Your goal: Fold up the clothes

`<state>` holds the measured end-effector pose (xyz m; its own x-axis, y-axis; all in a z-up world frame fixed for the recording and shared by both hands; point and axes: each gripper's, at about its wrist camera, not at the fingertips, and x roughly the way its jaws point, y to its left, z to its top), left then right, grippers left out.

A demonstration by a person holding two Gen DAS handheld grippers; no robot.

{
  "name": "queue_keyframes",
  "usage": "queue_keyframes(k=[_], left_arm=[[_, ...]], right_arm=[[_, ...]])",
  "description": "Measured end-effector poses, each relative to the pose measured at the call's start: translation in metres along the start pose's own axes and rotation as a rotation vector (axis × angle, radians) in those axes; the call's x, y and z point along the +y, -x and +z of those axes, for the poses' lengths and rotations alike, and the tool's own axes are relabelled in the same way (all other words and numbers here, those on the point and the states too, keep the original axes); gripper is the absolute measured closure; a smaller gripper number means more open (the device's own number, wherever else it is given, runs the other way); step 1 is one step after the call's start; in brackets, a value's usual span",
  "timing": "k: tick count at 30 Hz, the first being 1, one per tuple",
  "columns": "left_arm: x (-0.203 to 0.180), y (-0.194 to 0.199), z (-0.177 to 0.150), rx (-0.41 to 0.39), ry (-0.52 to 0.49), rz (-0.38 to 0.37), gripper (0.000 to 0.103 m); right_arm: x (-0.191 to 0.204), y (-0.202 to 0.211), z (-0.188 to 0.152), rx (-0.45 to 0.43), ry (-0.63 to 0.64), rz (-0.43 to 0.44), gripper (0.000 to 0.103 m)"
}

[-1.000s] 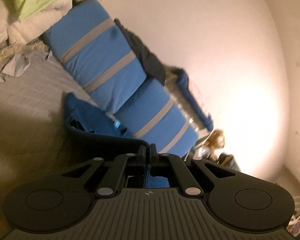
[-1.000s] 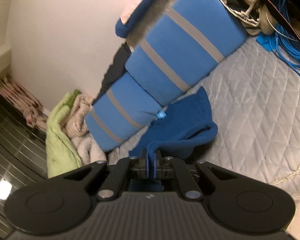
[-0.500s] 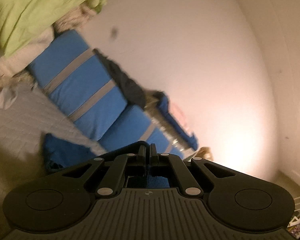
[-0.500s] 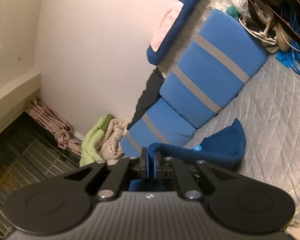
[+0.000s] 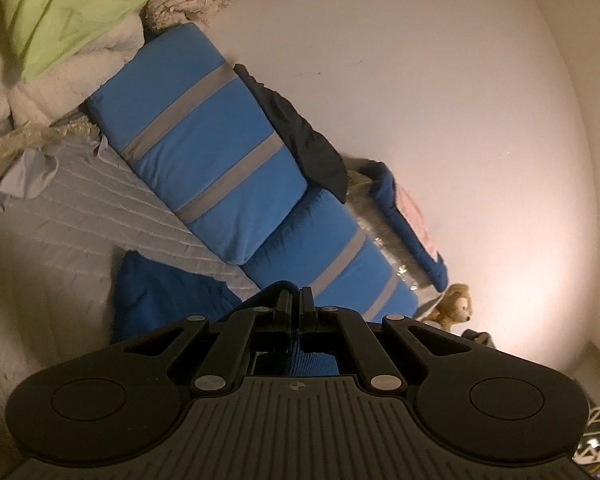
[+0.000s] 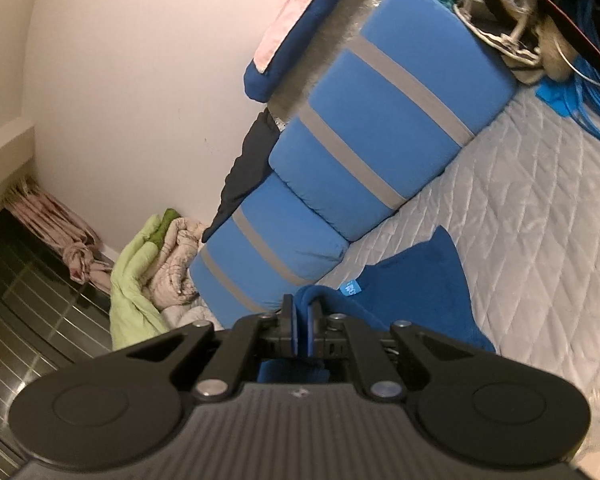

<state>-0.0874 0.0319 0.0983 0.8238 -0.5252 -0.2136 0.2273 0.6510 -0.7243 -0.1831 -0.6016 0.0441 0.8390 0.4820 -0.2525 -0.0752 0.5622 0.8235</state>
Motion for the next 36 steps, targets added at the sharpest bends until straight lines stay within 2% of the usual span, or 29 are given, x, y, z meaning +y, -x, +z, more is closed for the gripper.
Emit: queue_keyframes(k=[12,24,36], left_arm=[[0.004,-0.052,0.020,0.028,-0.066,0.050,0.100],[0.032,-0.109,0.032,0.086,-0.040,0.126,0.100],[0.074,-0.176,0.031,0.177,-0.019,0.252,0.100]], right_arm=[[-0.008,-0.059,0.024,0.019,0.057,-0.069,0.098],[-0.026,-0.115,0.042,0.038,0.079,-0.137,0.098],[-0.064,-0.176,0.046,0.079,0.056,-0.213,0.098]])
